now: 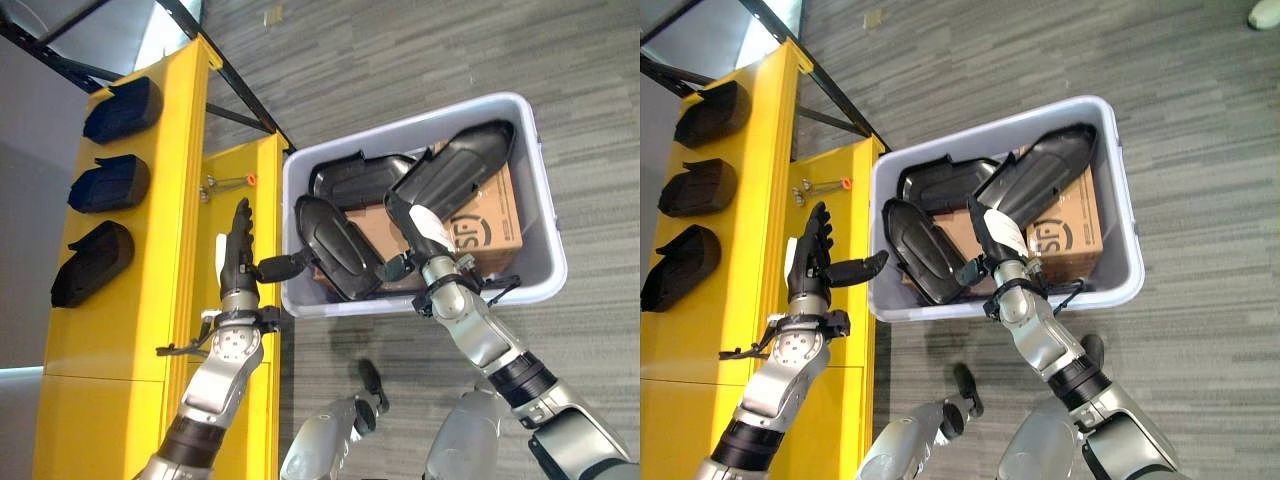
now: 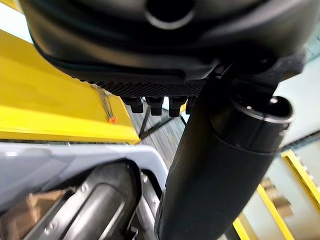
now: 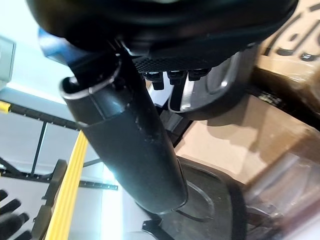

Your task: Move parts from the plastic box to the shelf.

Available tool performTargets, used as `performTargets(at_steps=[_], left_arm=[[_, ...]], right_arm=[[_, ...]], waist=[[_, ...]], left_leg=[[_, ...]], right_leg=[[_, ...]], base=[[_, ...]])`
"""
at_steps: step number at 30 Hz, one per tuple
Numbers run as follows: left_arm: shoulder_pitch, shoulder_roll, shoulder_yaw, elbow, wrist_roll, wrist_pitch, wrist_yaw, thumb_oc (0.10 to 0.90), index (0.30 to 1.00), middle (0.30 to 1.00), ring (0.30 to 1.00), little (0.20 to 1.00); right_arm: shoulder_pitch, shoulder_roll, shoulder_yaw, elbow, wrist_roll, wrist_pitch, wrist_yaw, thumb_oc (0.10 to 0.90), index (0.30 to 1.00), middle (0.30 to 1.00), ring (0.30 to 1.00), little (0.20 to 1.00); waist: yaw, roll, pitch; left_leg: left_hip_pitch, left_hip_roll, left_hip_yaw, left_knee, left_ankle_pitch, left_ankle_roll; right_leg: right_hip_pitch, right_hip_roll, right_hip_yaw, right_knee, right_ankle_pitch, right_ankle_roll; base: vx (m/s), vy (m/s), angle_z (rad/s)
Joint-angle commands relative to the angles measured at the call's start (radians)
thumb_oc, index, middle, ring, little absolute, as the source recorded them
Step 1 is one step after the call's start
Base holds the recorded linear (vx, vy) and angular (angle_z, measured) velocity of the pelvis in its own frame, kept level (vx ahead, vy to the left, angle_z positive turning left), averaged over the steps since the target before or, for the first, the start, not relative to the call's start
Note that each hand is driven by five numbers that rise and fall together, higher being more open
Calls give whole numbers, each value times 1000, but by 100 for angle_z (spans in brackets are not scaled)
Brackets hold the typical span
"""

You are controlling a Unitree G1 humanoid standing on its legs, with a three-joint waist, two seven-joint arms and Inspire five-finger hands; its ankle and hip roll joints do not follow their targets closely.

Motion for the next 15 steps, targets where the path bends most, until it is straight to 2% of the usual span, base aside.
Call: performTargets(at_steps=[1,6,15], left_arm=[[-2,32,59,-113,5,-58,88,900,1000,1000,1000,1000],[-37,29,41,-93,14,-51,104,900,1000,1000,1000,1000],[-71,35,13,-69,10,-49,123,900,1000,1000,1000,1000]], right_arm=[[-150,69,10,-86,-33,-46,-37,900,1000,1000,1000,1000],[-161,86,18,-54,-32,-1,-58,900,1000,1000,1000,1000],[-171,96,17,-14,-11,-25,-102,900,1000,1000,1000,1000]], waist=[[11,62,19],[0,67,32],[-8,77,32]], left_leg=[[38,-20,-40,67,-132,4],[8,-18,-29,100,-144,12],[-63,-21,-18,165,-167,28]], right_leg=[[3,-61,-41,56,-46,45],[-32,-70,-22,71,-36,42],[-114,-81,8,105,-20,34]], base=[[-24,41,-21],[-30,23,-21],[2,20,-3]])
